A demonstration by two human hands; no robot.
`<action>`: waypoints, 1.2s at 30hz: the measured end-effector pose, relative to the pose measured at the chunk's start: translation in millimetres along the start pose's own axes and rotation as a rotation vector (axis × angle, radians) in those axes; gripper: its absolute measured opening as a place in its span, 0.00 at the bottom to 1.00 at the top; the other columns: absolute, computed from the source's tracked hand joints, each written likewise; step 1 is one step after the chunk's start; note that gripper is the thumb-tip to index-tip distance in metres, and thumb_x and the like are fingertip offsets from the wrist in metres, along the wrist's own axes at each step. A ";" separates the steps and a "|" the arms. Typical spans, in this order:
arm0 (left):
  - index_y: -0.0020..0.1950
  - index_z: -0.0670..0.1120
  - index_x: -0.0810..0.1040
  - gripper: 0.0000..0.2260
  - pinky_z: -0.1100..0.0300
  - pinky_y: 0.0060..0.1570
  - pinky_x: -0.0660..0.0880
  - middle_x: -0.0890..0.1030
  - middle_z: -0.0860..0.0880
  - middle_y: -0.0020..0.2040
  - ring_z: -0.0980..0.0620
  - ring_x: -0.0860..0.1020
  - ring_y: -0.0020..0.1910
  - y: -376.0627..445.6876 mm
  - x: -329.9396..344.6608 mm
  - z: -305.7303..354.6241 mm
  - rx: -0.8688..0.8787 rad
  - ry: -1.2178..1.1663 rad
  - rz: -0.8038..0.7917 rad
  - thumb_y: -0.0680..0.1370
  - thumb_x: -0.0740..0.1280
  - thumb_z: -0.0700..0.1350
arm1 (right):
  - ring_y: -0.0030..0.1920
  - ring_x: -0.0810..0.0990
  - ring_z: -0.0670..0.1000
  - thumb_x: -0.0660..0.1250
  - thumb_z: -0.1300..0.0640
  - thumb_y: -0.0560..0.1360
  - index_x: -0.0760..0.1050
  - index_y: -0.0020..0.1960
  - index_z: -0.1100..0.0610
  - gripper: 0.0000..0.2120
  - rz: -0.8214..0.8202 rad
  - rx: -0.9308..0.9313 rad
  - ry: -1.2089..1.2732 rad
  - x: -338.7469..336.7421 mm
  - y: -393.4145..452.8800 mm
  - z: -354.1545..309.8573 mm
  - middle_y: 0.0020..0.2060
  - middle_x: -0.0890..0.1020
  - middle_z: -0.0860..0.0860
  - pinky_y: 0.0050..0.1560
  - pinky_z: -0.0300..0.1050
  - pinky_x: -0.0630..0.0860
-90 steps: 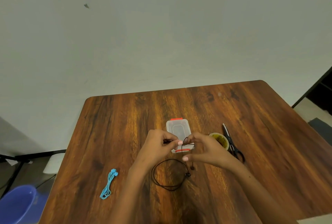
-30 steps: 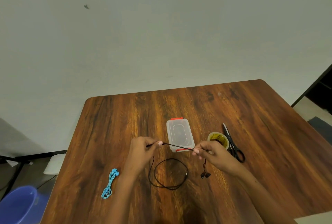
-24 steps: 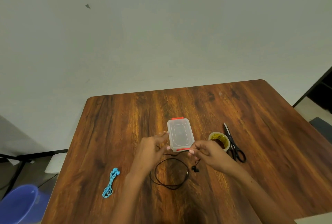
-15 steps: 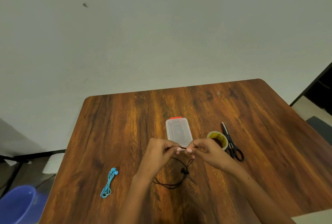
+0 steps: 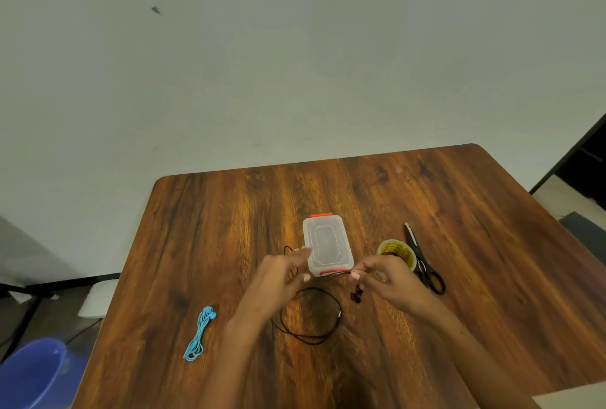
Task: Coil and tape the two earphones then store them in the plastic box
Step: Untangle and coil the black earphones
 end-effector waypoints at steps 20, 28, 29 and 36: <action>0.55 0.49 0.83 0.09 0.76 0.45 0.71 0.84 0.55 0.51 0.66 0.80 0.48 -3.3 26.4 -6.0 -0.013 -0.209 0.069 0.76 0.69 0.44 | 0.40 0.82 0.40 0.71 0.56 0.73 0.83 0.39 0.53 0.05 0.114 0.113 0.140 14.3 0.2 42.2 0.35 0.84 0.47 0.42 0.29 0.75; 0.65 0.45 0.76 0.16 0.59 0.66 0.71 0.78 0.49 0.63 0.54 0.75 0.64 -16.8 57.7 -29.0 -0.065 -0.093 0.088 0.77 0.66 0.38 | 0.45 0.80 0.41 0.67 0.58 0.76 0.82 0.55 0.55 0.09 0.253 0.220 -0.069 51.3 6.2 76.4 0.48 0.85 0.47 0.42 0.27 0.70; 0.63 0.44 0.78 0.15 0.59 0.65 0.71 0.79 0.48 0.62 0.54 0.76 0.62 -19.9 59.5 -31.7 -0.076 -0.087 0.108 0.77 0.66 0.38 | 0.46 0.80 0.42 0.66 0.58 0.77 0.82 0.56 0.55 0.10 0.235 0.218 -0.092 57.8 6.1 77.8 0.50 0.85 0.47 0.43 0.27 0.71; 0.56 0.44 0.83 0.10 0.69 0.54 0.74 0.84 0.50 0.53 0.58 0.80 0.53 -42.2 74.6 -47.2 -0.143 -0.094 0.167 0.77 0.67 0.39 | 0.52 0.78 0.46 0.64 0.58 0.77 0.81 0.53 0.50 0.09 0.255 0.225 -0.414 100.4 -20.1 93.8 0.53 0.79 0.46 0.46 0.37 0.75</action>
Point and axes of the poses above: each hand's wrist, its own y-axis towards the middle knuckle, its own x-axis out of the palm, z = x × y, the point moved 6 cm from there along y, towards the middle knuckle
